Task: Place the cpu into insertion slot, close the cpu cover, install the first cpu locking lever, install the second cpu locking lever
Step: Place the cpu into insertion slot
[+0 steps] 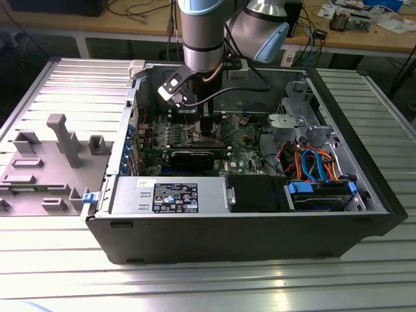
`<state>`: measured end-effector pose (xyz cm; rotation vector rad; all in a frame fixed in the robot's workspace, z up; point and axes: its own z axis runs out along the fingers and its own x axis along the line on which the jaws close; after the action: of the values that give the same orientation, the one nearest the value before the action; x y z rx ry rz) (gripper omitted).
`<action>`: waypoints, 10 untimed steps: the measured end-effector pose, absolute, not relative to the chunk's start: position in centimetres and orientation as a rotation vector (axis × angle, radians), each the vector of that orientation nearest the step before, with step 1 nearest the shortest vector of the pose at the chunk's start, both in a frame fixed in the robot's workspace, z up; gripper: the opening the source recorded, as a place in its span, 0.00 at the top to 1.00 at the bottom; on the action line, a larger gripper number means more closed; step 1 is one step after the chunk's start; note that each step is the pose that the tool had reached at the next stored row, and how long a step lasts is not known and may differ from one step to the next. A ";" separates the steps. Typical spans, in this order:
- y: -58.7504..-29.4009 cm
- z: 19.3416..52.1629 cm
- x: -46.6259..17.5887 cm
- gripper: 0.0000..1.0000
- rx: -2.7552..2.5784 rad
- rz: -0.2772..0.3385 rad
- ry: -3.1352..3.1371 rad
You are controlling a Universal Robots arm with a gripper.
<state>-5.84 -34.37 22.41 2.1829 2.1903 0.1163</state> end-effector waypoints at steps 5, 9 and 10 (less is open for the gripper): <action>-34.3 21.9 -6.1 0.46 2.185 0.116 2.188; -34.1 21.6 -6.2 0.46 2.188 0.116 2.185; -34.1 21.5 -6.2 0.46 2.189 0.116 2.184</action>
<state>-6.20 -34.09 21.54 2.1895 2.1835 0.1160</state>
